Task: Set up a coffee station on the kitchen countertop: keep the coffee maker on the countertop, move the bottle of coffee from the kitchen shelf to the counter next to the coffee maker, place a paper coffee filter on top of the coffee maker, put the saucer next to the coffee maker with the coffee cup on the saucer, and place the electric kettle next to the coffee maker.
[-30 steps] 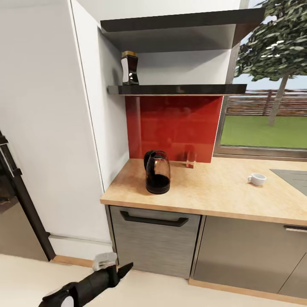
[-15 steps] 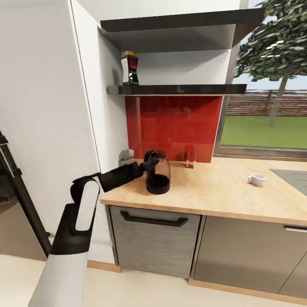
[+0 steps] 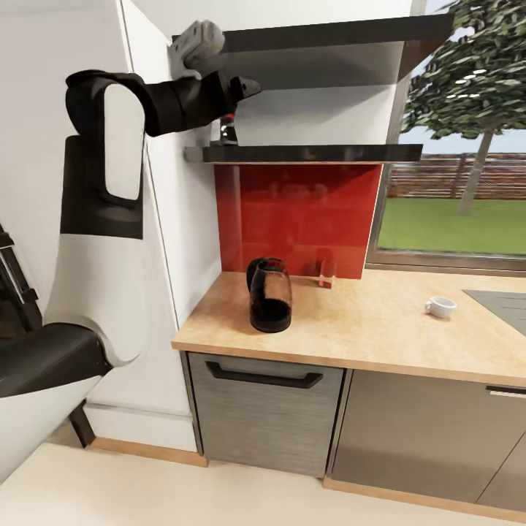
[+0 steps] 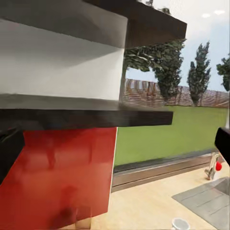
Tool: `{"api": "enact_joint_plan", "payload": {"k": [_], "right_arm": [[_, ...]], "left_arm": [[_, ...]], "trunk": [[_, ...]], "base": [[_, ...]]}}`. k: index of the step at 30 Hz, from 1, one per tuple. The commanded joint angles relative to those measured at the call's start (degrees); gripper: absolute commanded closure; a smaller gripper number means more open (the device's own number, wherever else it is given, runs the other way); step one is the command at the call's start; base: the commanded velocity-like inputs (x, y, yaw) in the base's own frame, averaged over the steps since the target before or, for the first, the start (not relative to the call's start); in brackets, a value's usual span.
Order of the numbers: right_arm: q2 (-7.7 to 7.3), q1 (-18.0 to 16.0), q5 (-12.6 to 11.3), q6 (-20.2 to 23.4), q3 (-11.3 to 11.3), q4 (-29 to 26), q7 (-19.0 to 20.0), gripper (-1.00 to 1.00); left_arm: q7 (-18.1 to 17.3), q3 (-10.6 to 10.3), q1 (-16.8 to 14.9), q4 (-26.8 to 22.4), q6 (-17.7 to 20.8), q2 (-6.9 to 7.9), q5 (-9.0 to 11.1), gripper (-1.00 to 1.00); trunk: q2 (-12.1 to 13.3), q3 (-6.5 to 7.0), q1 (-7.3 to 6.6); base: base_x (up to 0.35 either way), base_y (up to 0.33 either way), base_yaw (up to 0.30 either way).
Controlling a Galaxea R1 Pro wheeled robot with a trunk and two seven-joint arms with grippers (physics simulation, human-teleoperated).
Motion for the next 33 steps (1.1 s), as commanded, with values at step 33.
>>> {"api": "enact_joint_plan", "payload": {"k": [33], "right_arm": [[-0.16,0.0,0.6,-0.2,-0.5,0.1,0.3,-1.00]], "left_arm": [[2.3,0.0,-1.5,1.0,0.1,-0.03,-12.7,-1.00]], "trunk": [[9.6,4.23,-5.26]], "base": [[0.000,0.000,0.000]]}}
